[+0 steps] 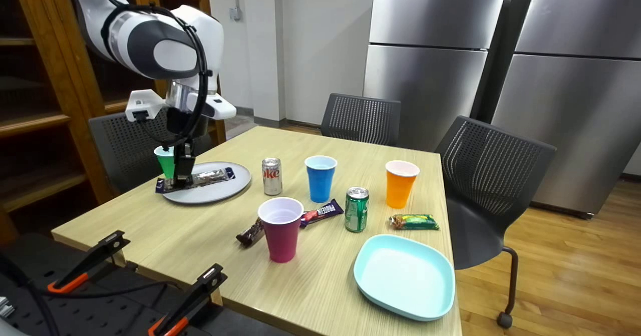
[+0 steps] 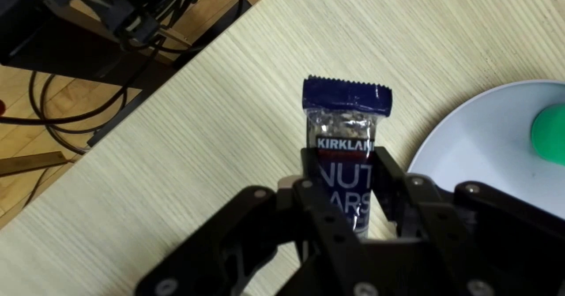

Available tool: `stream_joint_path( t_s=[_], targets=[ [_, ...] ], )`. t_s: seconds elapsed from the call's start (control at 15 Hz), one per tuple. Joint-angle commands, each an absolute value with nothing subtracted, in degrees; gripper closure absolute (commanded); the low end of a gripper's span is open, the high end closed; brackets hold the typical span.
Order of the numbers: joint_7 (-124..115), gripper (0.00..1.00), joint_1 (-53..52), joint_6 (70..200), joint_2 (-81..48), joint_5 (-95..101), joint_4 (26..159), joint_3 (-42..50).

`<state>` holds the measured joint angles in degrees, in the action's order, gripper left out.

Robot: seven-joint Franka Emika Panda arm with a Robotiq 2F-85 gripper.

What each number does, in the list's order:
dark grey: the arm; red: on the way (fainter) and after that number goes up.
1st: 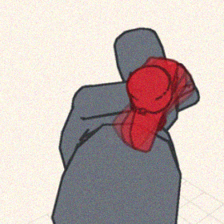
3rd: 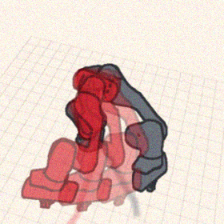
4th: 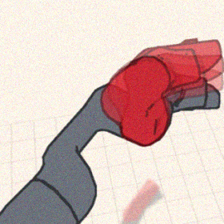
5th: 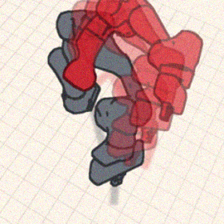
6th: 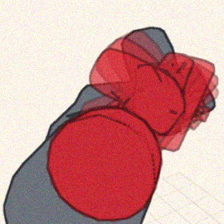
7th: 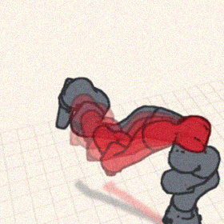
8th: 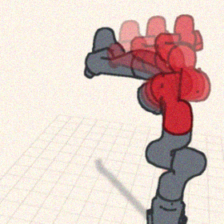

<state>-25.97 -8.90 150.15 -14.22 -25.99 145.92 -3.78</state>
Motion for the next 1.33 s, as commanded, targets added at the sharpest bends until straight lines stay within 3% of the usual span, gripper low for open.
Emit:
stream_joint_path(
  t_s=[0.0, 1.27],
  targets=[
    [-30.37, 0.91, -7.71, 145.5, -9.02, -21.82, 146.79, -1.47],
    [-33.11, 0.91, 3.63, 139.56, 0.63, -18.41, 146.85, 7.14]
  ],
)
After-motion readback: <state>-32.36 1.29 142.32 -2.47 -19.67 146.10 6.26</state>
